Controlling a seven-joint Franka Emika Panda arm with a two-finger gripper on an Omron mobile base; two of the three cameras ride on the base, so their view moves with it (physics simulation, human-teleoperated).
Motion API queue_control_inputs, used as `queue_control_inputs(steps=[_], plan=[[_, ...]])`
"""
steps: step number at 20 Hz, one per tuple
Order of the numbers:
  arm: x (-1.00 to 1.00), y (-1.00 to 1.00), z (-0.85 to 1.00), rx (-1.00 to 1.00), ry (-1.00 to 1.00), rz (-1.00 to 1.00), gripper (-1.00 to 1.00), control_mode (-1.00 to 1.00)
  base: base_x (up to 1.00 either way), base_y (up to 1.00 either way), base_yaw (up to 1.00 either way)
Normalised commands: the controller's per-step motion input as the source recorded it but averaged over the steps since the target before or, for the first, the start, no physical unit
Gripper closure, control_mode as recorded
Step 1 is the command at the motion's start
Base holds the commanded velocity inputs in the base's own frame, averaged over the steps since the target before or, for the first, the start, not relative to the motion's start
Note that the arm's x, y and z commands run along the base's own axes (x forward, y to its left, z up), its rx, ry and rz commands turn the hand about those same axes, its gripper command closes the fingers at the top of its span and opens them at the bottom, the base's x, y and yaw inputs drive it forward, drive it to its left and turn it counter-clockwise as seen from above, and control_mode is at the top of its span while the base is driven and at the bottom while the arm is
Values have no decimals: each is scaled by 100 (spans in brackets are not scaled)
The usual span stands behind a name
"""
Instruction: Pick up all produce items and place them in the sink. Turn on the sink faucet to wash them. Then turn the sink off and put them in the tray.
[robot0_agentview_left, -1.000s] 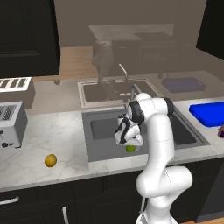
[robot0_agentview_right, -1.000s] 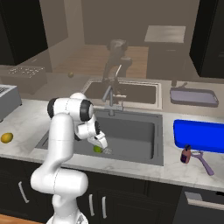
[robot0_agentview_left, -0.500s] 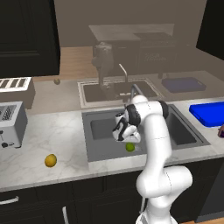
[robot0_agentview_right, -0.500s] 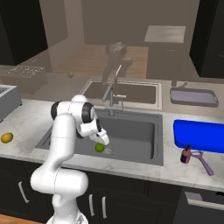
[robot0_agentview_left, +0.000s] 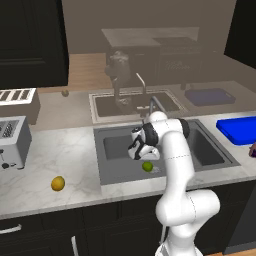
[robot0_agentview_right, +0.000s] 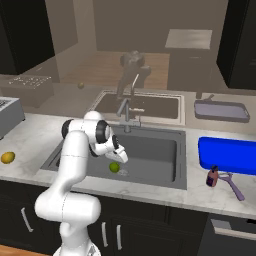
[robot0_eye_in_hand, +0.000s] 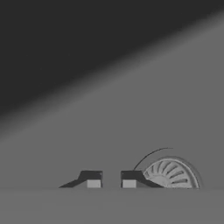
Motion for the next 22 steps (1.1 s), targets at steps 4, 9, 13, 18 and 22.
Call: queue_control_inputs(steps=[4, 9, 13, 18, 22], plan=[[9, 0, -8, -2, 0, 0, -100, -100, 0, 0, 0], [-7, 18, 38, 0, -10, 2, -100, -100, 0, 0, 0], [0, 58, 79, 0, -14, 8, -100, -100, 0, 0, 0], [-4, 61, 64, 0, -6, 9, -100, -100, 0, 0, 0], [-26, 44, 78, 0, -6, 8, -100, -100, 0, 0, 0]])
